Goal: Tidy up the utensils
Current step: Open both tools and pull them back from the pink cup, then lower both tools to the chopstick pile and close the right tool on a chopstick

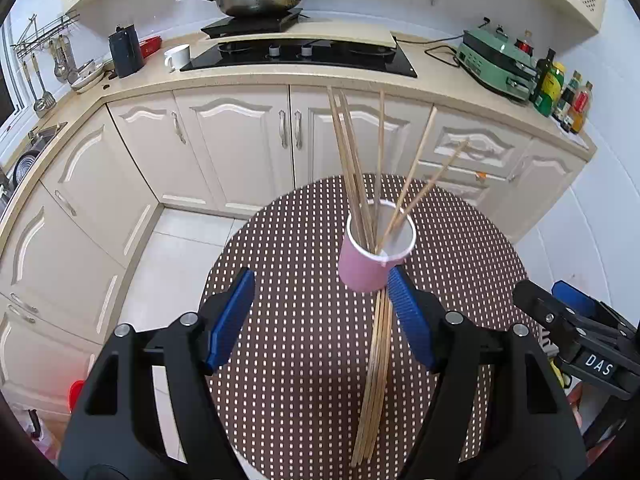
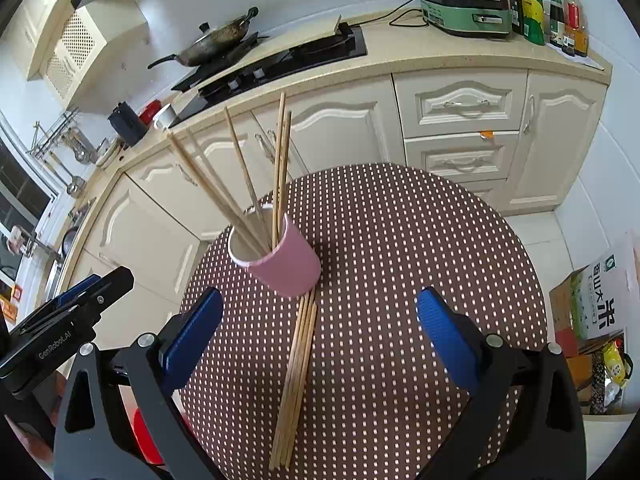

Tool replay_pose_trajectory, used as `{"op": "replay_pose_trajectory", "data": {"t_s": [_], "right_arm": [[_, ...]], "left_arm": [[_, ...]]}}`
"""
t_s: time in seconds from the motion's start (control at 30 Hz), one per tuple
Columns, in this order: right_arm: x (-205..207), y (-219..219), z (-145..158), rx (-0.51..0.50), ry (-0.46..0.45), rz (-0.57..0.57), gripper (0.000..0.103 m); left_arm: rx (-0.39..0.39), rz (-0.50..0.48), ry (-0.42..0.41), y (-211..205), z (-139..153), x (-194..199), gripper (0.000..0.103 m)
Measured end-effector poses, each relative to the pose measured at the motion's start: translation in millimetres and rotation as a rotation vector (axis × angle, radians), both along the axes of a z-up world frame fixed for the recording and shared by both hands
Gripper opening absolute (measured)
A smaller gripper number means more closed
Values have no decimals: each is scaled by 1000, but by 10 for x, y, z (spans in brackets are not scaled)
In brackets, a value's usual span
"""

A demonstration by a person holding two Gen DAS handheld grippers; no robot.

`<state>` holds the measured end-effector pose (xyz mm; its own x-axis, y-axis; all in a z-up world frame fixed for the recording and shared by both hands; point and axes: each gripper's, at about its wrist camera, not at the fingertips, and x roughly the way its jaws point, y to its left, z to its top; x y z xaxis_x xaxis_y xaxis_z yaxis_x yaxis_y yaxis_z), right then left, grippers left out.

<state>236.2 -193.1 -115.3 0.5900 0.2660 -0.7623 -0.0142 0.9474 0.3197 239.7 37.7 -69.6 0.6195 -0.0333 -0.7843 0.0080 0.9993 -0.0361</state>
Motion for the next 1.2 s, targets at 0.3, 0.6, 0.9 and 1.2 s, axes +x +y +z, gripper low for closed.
{"op": "replay_pose_trajectory", "data": {"t_s": [0.3,0.6,0.9,1.2], "right_arm": [[-257,69,-175,-1,65,8,95],[-316,245,-650,-70,186,-4,95],[-183,516,-1174,-153,263,-43,94],[-8,718,-1462,-170,359,-54,84]], "left_arm": [[34,-10,42,-78,-146,-350,69],[-12,-11,131,107,-550,-439,69],[-28,-74,260,285,-1168,-188,69],[-8,-150,332,245,-1509,76,69]]}}
